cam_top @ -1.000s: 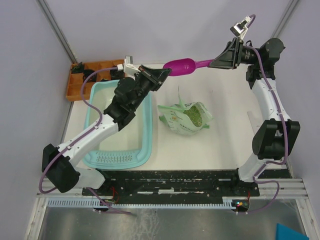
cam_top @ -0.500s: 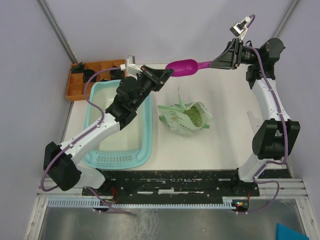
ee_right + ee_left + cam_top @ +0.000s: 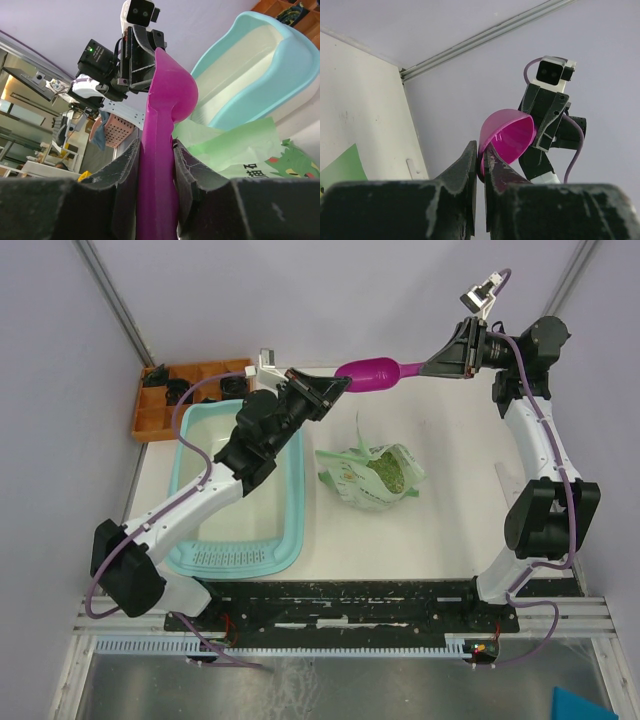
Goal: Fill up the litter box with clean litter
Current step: Pick up the spatula from the center of the board.
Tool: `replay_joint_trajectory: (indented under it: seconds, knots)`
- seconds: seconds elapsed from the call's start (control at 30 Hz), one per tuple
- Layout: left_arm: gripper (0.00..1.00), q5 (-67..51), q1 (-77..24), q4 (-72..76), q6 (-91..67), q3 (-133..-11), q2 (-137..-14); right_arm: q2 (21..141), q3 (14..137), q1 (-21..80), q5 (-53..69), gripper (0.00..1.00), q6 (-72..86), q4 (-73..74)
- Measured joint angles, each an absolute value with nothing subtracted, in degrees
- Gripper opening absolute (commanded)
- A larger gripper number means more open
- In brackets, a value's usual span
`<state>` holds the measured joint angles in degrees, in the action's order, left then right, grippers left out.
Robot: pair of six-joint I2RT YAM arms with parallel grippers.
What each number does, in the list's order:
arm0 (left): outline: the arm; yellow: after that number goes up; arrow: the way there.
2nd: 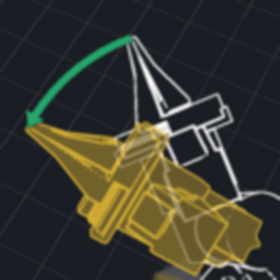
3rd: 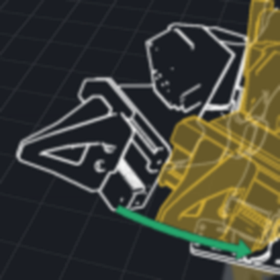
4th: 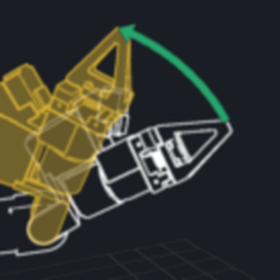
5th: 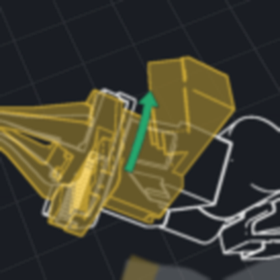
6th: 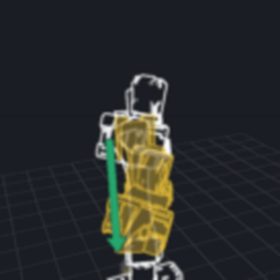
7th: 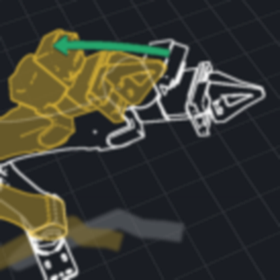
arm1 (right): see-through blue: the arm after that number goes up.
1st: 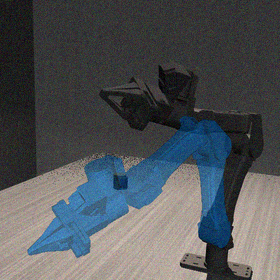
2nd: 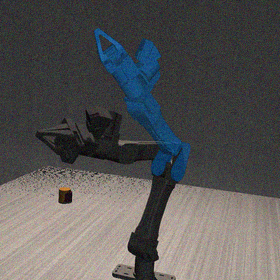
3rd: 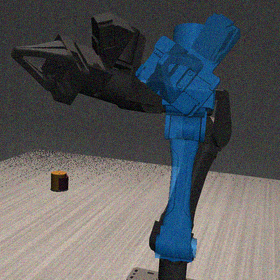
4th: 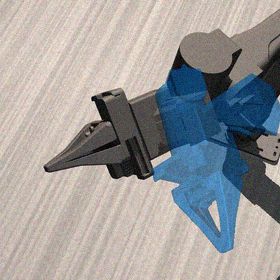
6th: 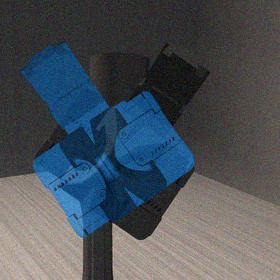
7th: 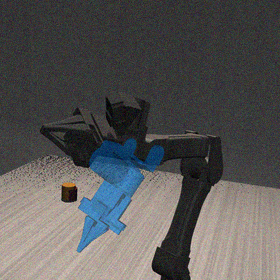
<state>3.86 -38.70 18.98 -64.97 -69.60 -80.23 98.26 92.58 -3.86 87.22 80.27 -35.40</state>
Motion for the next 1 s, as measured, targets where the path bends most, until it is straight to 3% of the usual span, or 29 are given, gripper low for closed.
replay_joint_trajectory:
  seconds: [0.07,0.13,0.27,0.43,0.63,1.0]
  knots:
    - [0.05,3.86,-38.7,18.94,-65.06,-69.6,-80.23,98.26,92.58,-3.86,87.22,0.12,80.25,-35.64]
    - [0.17,3.84,-38.7,18.94,-65.06,-69.63,-80.23,98.32,92.58,-3.86,87.22,0.02,80.6,-36.25]
    - [0.38,3.62,-38.7,17.1,-63.11,-70.83,-80.23,99.04,92.58,-3.86,87.42,0.02,84.49,-40.77]
    - [0.58,3.57,-38.7,11.29,-53.06,-75.24,-80.09,102.61,93.25,-3.79,88.58,0.02,99.44,-55.59]
    - [0.65,6.72,-38.68,3.55,-33.58,-76.34,-77.19,107.81,95.39,-3.92,89.21,0.02,114.43,-72.53]
    - [0.64,0.19,-38.61,-5.28,-1.63,-79.96,-72.69,98.19,84.79,-6.46,89.78,0.02,119.2,-74.94]
